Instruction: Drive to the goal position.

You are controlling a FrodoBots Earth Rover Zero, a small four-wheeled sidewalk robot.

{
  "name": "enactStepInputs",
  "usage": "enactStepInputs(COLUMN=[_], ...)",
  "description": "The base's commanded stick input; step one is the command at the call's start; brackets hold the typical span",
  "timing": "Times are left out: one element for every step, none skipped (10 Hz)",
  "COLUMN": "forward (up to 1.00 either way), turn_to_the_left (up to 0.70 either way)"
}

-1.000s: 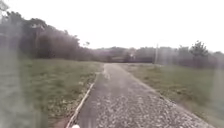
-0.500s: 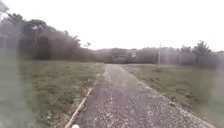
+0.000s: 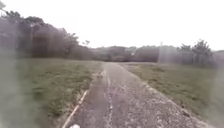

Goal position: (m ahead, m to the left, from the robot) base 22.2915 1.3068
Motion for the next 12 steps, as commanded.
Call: enactStepInputs(forward=[0.7, 0.7, 0.7, 0.7, 0.7, 0.7, 0.7, 0.7, 0.7, 0.7, 0.7, 0.7], turn_to_the_left=[0.0, 0.0, 0.0, 0.0, 0.0, 0.0, 0.0, 0.0, 0.0, 0.0, 0.0, 0.0])
